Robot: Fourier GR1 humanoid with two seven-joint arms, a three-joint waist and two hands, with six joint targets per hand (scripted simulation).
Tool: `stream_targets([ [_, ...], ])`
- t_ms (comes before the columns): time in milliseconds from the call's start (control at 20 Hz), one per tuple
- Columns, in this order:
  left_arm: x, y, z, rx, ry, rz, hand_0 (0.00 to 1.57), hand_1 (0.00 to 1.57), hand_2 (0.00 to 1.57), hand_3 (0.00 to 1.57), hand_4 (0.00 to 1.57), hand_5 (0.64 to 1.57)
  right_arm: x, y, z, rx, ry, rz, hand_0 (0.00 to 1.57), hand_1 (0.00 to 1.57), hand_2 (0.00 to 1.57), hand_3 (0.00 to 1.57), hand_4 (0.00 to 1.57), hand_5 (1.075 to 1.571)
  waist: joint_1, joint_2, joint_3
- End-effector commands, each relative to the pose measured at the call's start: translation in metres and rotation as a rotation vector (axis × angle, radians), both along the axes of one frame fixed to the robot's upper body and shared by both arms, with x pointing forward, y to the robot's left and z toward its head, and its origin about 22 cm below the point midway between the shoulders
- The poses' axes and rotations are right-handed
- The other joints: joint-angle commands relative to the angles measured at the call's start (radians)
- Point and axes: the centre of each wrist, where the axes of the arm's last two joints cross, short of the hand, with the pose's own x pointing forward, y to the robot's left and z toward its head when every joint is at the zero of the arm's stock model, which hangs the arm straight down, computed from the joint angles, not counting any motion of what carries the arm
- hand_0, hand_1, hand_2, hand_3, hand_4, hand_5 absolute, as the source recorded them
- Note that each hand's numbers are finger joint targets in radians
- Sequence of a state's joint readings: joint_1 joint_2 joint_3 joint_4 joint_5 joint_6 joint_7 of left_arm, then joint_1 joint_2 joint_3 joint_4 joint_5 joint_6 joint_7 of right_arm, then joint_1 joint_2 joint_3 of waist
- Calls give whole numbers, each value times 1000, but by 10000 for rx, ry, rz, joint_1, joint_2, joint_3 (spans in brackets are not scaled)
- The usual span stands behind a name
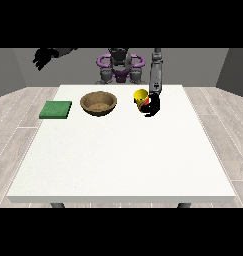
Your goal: Pick the cup and pour the ball into the bowl, then pick the bowl and place it on the pad
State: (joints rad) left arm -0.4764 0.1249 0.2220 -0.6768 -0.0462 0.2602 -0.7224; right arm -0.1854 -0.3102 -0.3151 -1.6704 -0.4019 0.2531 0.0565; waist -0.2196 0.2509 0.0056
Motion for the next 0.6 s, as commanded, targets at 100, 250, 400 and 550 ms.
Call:
stream_targets([
  [100, 12, -49, 7, 1427, 1215, -286, 1276, 1276, 1571, 1571, 1391, 1436, 5, -46, -12, 326, 1165, -651, 0, 0, 0, 269, 640, 1568, 514, -1315, -44],
  [250, 15, -69, 13, 2700, 1456, -402, 1289, 1289, 1571, 1571, 1411, 1446, -6, -34, -50, 230, 2199, -673, 0, 0, 0, 327, 639, 1565, 679, -2198, -34],
  [400, 32, -90, 35, 4811, 847, -224, 1313, 1313, 1571, 1571, 1399, 1502, 3, -52, -41, 129, 2167, -743, 0, 0, 0, 302, 638, 1564, 766, -2209, -4],
  [550, 36, -77, 32, 7364, 1166, 139, 1362, 1362, 1571, 1571, 1448, 1533, 4, -45, -48, 304, 2720, -718, 0, 0, 0, 174, 643, 1562, 623, -2494, 2],
])
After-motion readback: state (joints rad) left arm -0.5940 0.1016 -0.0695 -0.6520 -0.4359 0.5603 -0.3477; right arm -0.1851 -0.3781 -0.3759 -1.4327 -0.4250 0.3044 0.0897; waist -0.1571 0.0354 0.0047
